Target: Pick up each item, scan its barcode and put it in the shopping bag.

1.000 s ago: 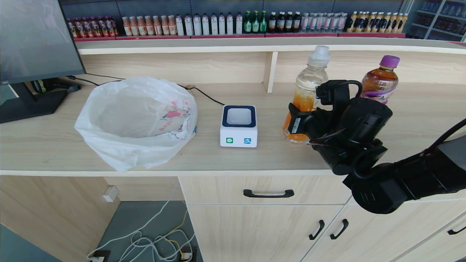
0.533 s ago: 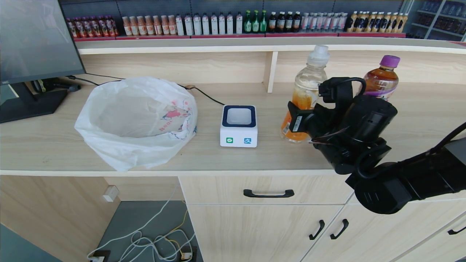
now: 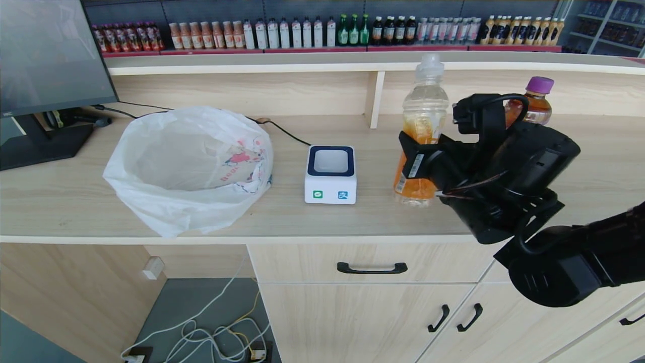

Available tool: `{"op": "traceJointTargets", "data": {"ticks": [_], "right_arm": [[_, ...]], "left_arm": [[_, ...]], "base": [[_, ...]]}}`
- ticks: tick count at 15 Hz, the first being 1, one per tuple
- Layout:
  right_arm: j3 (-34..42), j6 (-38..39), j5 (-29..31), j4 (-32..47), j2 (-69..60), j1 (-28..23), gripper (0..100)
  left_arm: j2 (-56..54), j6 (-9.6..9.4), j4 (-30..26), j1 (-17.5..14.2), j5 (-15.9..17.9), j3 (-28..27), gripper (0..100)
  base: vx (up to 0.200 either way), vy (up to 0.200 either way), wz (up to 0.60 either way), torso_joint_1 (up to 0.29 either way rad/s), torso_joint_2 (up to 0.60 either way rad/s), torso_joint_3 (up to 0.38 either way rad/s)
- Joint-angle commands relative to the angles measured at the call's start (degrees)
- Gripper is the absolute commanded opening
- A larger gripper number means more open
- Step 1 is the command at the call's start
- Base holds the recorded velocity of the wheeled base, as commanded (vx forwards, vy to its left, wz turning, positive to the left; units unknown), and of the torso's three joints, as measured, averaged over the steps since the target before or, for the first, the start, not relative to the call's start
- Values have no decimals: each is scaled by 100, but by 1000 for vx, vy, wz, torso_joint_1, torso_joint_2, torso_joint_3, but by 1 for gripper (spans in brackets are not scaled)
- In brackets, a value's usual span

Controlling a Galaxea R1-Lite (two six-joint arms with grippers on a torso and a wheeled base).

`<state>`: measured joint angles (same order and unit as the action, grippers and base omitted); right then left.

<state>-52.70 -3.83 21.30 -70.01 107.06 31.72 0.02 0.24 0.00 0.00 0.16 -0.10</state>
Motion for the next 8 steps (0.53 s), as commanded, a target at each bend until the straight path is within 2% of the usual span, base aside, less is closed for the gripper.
{"op": "traceJointTargets", "data": {"ticks": [1, 8], "right_arm": [[102, -4, -3, -4, -264, 62, 0], [1086, 14, -20, -4, -1249, 370, 0]], "left_arm": [[-2, 2, 0, 0, 2, 1, 100], [-2, 2, 0, 0, 2, 10, 100]], "base": [[0, 0, 0, 0, 0, 0], [0, 0, 0, 0, 0, 0]]}}
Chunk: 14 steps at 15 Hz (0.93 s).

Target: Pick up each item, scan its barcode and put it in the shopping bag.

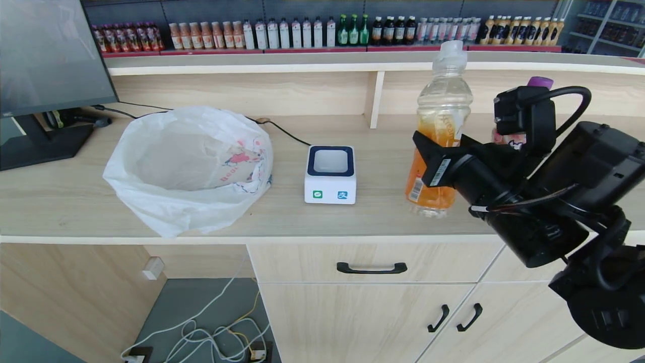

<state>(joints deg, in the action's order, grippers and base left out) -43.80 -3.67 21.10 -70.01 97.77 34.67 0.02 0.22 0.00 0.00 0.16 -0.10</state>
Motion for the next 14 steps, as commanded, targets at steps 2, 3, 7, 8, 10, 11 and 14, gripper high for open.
{"op": "traceJointTargets", "data": {"ticks": [2, 3, 7, 8, 10, 11, 14], "right_arm": [[504, -2, -10, -4, -575, 242, 0], [654, -2, -10, -4, -671, 330, 0], [1401, -11, -133, -65, -1032, 435, 0], [1664, -11, -212, -74, -1146, 435, 0], [1805, -11, -344, -74, -1208, 435, 0], [1805, -11, -344, -74, -1208, 435, 0], [1831, -11, -352, -74, -1199, 435, 0]], "left_arm": [[-2, 4, 0, 0, 2, 1, 100], [-2, 4, 0, 0, 2, 1, 100], [-2, 4, 0, 0, 2, 1, 100], [-2, 4, 0, 0, 2, 1, 100], [-2, 4, 0, 0, 2, 1, 100], [-2, 4, 0, 0, 2, 1, 100], [-2, 4, 0, 0, 2, 1, 100]], "base": [[0, 0, 0, 0, 0, 0], [0, 0, 0, 0, 0, 0], [0, 0, 0, 0, 0, 0], [0, 0, 0, 0, 0, 0], [0, 0, 0, 0, 0, 0], [0, 0, 0, 0, 0, 0], [0, 0, 0, 0, 0, 0]]}}
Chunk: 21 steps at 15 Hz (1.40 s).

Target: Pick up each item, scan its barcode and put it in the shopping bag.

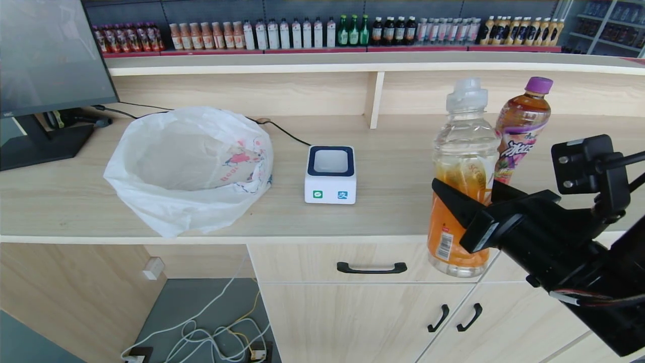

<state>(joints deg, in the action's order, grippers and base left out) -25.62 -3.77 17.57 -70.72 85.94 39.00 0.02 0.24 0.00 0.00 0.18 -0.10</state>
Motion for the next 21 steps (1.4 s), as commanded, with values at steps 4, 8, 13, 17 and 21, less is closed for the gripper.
{"op": "traceJointTargets", "data": {"ticks": [4, 8, 13, 17, 21], "right_arm": [[181, 8, -306, -65, -16, 11, 0], [189, 719, -966, -135, 80, 99, 0], [102, 1897, -1484, -460, 124, 618, 0], [-276, 2732, -1511, -531, 247, 996, 0], [-892, 3479, -1519, -531, 344, 1075, 0]], "left_arm": [[-2, 2, 0, 0, -1, 1, 100], [-2, 2, 0, 0, -1, 1, 100], [-2, 2, 0, 0, -1, 1, 100], [-2, 2, 0, 0, -1, 1, 100], [-2, 2, 0, 0, -1, 1, 100]], "base": [[0, 0, 0, 0, 0, 0], [0, 0, 0, 0, 0, 0], [0, 0, 0, 0, 0, 0], [0, 0, 0, 0, 0, 0], [0, 0, 0, 0, 0, 0]]}}
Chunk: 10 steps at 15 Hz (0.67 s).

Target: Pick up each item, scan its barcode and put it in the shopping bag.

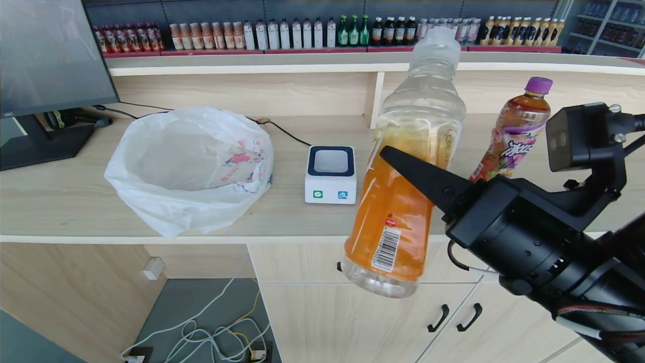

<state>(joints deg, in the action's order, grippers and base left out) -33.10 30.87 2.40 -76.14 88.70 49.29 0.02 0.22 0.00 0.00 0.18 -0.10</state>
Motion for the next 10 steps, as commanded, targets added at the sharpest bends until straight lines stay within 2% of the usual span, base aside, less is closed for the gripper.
{"op": "traceJointTargets", "data": {"ticks": [1, 4, 6, 10], "right_arm": [[-162, 218, -3, 12, 95, 64, 0], [-311, 482, 6, 3, 95, 116, 0], [-461, 561, -3, 3, 60, 362, 0], [-716, 420, -64, 56, 113, 591, 0]], "left_arm": [[-2, 4, 0, 0, -1, 1, 100], [-2, 4, 0, 0, -1, 1, 100], [-2, 4, 0, 0, -1, 1, 100], [-2, 4, 0, 0, -1, 1, 100]], "base": [[0, 0, 0, 0, 0, 0], [0, 0, 0, 0, 0, 0], [0, 0, 0, 0, 0, 0], [0, 0, 0, 0, 0, 0]]}}
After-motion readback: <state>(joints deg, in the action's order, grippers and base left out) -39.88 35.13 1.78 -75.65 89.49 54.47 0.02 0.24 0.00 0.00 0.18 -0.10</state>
